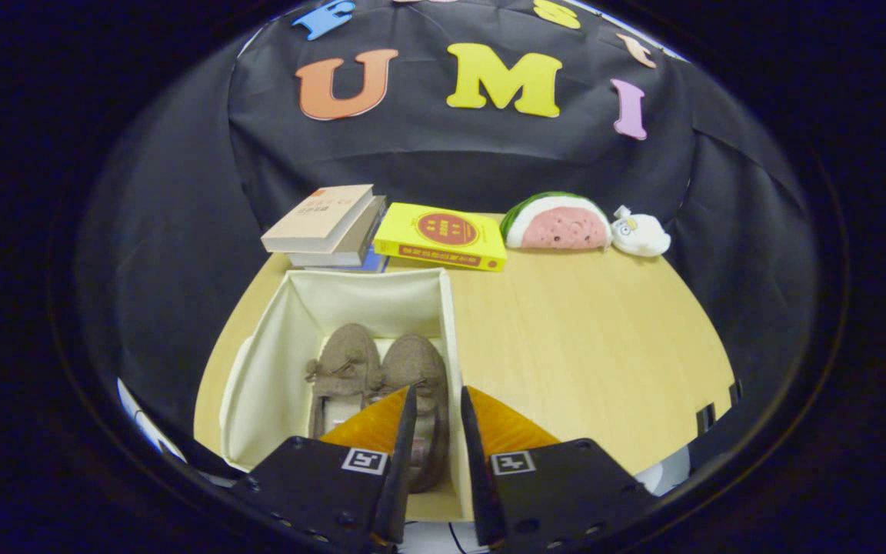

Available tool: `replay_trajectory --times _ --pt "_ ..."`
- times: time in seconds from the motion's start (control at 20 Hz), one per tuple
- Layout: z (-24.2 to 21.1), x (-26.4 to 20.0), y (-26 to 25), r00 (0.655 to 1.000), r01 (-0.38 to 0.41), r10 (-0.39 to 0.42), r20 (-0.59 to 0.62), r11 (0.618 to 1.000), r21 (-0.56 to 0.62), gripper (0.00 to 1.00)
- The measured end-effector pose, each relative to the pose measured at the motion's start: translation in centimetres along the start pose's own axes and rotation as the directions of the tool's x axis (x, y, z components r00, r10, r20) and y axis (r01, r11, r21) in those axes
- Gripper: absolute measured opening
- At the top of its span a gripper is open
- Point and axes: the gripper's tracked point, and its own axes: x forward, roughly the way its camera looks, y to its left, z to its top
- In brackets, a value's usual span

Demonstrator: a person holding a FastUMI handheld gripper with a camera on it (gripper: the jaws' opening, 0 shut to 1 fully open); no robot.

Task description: Open the storage box then place both shoes into the box .Put the left shoe in first, then the right shoe, with the right side of both shoes facing outward in a uniform manner.

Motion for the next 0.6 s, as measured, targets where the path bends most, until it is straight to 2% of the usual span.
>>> replay_trajectory --times 0.15,0.25,0.4,0.6 --pt "1.2 -2.2 -0.3 0.992 -0.025 0.024 0.124 1.0 0.008 0.76" --pt "1.4 -4.0 -1.6 0.981 -0.006 0.002 0.194 1.0 0.016 0.99" --pt "1.1 -6.2 -4.2 0.956 0.056 -0.065 0.286 0.998 0.04 0.97" --pt "0.4 -9.0 -6.8 0.909 0.099 -0.105 0.403 0.994 0.035 0.96"
